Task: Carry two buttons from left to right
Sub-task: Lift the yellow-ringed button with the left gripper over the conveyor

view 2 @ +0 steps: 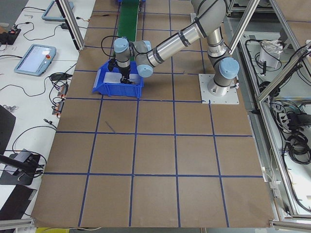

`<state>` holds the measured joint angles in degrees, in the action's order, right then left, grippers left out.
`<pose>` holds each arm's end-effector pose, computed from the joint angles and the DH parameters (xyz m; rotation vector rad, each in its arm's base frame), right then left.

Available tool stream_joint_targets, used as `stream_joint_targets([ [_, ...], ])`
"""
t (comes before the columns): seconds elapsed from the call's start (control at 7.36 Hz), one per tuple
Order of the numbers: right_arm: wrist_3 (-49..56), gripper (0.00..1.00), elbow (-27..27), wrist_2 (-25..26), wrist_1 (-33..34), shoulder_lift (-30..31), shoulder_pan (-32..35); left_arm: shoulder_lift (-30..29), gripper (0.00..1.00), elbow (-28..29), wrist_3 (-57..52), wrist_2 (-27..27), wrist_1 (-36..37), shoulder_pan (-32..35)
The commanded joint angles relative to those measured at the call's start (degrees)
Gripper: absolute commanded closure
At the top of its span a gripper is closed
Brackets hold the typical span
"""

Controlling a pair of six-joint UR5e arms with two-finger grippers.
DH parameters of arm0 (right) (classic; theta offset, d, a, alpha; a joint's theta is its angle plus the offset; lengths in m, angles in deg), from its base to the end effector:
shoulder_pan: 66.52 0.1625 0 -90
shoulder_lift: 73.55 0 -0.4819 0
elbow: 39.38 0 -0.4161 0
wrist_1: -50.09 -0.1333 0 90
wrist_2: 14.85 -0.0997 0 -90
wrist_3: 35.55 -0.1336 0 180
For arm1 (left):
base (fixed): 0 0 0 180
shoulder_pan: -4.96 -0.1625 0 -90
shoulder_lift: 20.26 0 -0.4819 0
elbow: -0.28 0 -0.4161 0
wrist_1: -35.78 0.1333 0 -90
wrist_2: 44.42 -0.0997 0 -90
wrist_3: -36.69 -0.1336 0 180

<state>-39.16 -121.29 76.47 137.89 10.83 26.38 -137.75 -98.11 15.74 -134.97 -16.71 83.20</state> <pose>0.1586 -0.5559 0.5269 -0.0194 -3.1188 0.0094 0.0059 -0.6760 0.2154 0.2501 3.1141 -0.0384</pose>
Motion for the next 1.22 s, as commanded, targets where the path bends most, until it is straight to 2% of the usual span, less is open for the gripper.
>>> stream_joint_targets([
  [0.0, 0.0, 0.0, 0.09, 0.0, 0.0, 0.0, 0.0, 0.32, 0.6, 0.56, 0.56, 0.99, 0.02, 0.15],
  [0.27, 0.0, 0.0, 0.09, 0.0, 0.0, 0.35, 0.0, 2.6, 0.61, 1.96, 0.82, 0.12, -0.85, 0.42],
  [0.41, 0.0, 0.0, 0.09, -0.09, 0.0, 0.35, 0.0, 5.66, 0.61, 3.62, 0.83, 0.03, -5.21, 0.42],
  [0.68, 0.0, 0.0, 0.09, -0.09, 0.0, 0.35, 0.0, 10.94, 0.61, 10.11, 7.81, 0.2, -18.56, 0.51],
  [0.82, 0.09, 0.0, 0.0, -0.09, 0.0, 0.35, 0.0, 10.7, 0.61, 14.32, 11.34, 0.38, -22.53, 0.85],
  [1.09, 0.09, 0.0, 0.0, -0.09, 0.0, 0.35, 0.0, 9.39, 0.61, 21.01, 17.4, 0.12, -26.07, 4.0],
])
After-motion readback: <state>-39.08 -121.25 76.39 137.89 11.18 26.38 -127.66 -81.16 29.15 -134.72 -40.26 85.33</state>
